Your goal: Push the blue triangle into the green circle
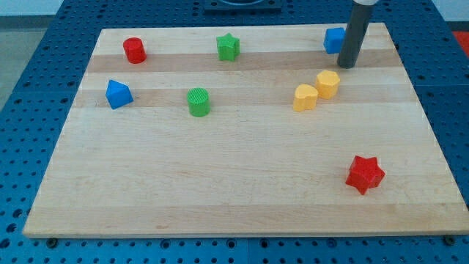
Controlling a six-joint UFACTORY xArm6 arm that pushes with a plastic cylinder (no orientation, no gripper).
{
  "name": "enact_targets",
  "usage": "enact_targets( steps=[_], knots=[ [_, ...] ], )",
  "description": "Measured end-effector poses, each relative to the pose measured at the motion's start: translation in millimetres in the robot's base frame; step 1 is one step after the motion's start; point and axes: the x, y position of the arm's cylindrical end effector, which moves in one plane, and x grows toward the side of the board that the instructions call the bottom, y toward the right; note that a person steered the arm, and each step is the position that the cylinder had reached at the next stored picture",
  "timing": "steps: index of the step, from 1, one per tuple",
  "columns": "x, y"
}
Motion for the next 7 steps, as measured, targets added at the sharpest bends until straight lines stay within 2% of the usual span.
enact_targets(
  steps=[1,3,4,5,6,7],
  knots=[
    [0,-10],
    [1,-105],
    [1,-110],
    [1,-164],
    [1,-253],
    [12,-306]
  ],
)
